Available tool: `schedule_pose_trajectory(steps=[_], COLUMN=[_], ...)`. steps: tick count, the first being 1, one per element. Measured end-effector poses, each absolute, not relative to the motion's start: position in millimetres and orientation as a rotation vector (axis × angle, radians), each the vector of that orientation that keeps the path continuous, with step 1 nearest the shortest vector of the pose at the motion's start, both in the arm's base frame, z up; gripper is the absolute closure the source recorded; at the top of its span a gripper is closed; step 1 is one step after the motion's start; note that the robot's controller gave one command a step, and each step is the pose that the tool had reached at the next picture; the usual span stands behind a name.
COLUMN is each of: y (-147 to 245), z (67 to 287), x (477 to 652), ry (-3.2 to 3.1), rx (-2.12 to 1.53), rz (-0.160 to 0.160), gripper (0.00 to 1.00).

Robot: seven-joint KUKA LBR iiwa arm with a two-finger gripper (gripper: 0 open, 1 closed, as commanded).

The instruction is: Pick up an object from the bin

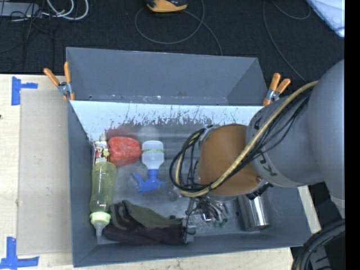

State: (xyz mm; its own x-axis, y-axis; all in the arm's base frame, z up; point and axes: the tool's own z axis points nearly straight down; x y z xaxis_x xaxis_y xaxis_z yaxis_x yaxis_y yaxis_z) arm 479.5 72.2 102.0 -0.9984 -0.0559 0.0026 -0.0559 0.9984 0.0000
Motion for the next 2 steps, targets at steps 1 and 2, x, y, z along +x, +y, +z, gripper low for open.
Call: schedule_pose_trajectory(steps=[1, 2], y=[61.3, 61.3], z=[72.1, 72.1], x=[475.0, 475.0], ry=[-3.133, -3.133], rx=[-0.137, -0.137], rz=[0.0, 0.0], gripper=[1.0, 1.0])
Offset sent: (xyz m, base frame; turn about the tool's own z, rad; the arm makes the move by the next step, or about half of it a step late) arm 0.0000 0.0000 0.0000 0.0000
